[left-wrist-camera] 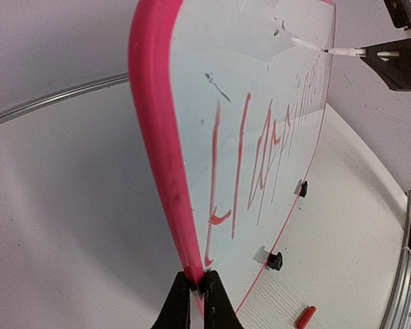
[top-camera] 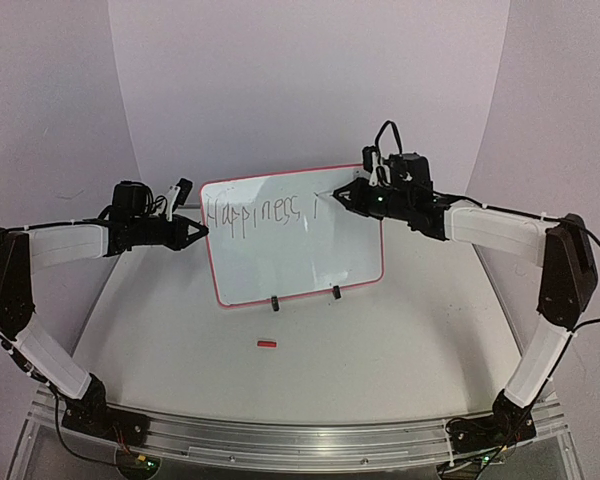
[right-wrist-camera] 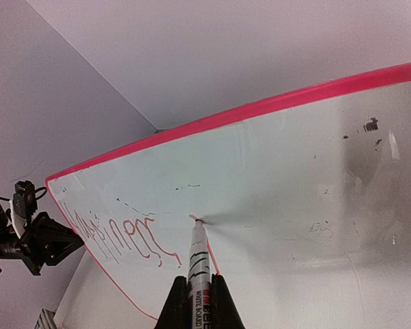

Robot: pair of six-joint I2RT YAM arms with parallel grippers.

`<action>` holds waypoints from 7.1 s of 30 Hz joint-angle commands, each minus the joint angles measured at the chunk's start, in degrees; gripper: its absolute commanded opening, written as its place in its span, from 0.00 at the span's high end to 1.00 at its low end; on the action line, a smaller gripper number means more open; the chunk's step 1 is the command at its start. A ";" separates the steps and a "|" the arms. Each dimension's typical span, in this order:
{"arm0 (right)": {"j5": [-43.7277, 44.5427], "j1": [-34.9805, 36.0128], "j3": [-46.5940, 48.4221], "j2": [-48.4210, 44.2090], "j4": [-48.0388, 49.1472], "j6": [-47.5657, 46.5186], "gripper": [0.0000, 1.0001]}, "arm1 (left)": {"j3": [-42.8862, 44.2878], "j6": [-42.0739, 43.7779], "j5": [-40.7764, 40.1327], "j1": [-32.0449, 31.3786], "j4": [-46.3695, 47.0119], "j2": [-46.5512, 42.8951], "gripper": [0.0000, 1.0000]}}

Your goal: Write a sentence on the whiteboard

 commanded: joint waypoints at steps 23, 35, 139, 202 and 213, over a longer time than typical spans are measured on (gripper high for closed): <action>0.18 -0.74 0.06 -0.10 0.36 -0.71 1.00 | 1.62 3.48 -2.92 -0.09 -1.16 0.16 1.00; -0.02 -0.69 -3.93 -0.74 -0.26 0.32 1.00 | 1.37 3.50 -2.76 -0.09 -0.71 0.19 1.00; 2.53 3.65 -14.83 -16.48 1.47 -1.05 1.00 | 1.11 2.63 -2.63 -0.07 -0.97 -1.57 1.00; 5.91 22.55 9.95 26.01 4.13 0.43 1.00 | 0.35 2.61 -2.27 -0.19 -0.50 -2.33 1.00; 7.77 22.94 8.35 23.72 1.98 -1.21 1.00 | 0.40 2.62 -2.39 -0.19 -0.62 -2.35 1.00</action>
